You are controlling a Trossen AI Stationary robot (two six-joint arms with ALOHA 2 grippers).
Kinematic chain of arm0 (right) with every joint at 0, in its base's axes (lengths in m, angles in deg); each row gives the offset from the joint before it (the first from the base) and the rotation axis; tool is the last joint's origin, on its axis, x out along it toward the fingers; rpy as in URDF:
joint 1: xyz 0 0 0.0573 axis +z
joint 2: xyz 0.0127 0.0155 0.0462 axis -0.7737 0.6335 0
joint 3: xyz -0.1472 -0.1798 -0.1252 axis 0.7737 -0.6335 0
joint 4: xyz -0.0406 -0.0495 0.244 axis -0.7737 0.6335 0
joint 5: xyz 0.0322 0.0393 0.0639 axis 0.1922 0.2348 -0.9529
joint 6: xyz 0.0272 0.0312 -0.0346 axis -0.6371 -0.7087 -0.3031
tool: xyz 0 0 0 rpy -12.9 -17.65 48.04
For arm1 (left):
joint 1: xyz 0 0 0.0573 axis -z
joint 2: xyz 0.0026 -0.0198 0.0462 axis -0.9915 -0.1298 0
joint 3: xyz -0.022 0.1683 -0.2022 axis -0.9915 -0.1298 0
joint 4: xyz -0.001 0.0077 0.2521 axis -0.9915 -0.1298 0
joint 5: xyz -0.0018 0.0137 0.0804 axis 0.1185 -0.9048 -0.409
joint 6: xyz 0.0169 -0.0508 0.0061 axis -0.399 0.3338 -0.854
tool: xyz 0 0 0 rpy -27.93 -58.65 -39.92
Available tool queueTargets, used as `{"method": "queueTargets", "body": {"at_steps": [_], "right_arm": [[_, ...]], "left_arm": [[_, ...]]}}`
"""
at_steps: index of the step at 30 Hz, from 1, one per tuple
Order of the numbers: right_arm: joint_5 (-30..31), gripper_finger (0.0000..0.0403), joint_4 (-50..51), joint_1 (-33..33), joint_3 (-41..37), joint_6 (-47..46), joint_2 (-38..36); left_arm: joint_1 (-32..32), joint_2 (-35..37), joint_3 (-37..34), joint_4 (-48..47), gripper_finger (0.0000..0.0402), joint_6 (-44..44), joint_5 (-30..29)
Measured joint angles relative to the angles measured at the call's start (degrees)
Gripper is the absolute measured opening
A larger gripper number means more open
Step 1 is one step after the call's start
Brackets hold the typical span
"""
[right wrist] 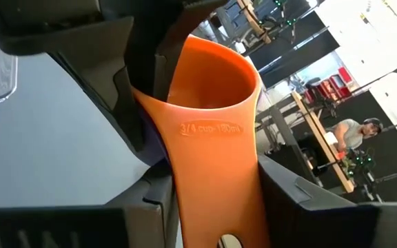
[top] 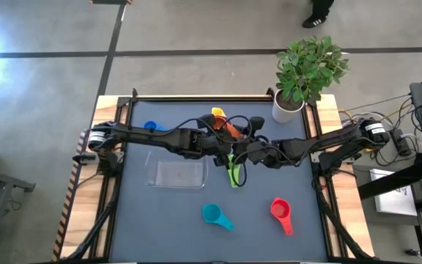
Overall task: Nest measuring cups in basket
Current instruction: Prepare the stacked measuring cups
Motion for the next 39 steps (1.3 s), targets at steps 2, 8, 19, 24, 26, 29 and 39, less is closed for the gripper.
{"method": "queueTargets", "body": {"at_steps": [2, 8, 19, 24, 26, 29, 39], "right_arm": [[-0.02, 0.0120, 0.00, -0.02, -0.02, -0.03, 0.01], [-0.07, 0.0119, 0.68, 0.00, 0.00, -0.70, 0.02], [-0.06, 0.0093, 2.23, -0.04, 0.00, -3.17, -0.44], [0.17, 0.0066, 2.55, -0.04, -0.09, -2.90, -0.44], [0.17, 0.0057, 2.79, -0.07, -0.11, -2.64, -0.44], [0.22, 0.0051, 2.82, -0.07, -0.13, -2.08, -0.44], [-0.26, 0.0075, 4.79, -0.04, -0.17, -2.82, -0.44]], "left_arm": [[0.00, 0.01, 0.00, -0.01, 0.0003, 0.00, 0.04], [0.00, 0.02, -0.02, -0.29, 0.0008, 0.97, 0.94], [0.04, 0.02, -0.02, -0.56, 0.0068, 1.57, 1.94], [0.07, 0.11, -0.02, -0.92, 0.0075, 1.67, 2.29], [0.09, 0.13, -0.02, -1.03, 0.0070, 1.50, 2.50], [0.07, 0.13, -0.02, -1.18, 0.0050, 1.53, 2.62], [0.07, 0.11, -0.22, -1.56, 0.0007, 1.06, 1.98]]}}
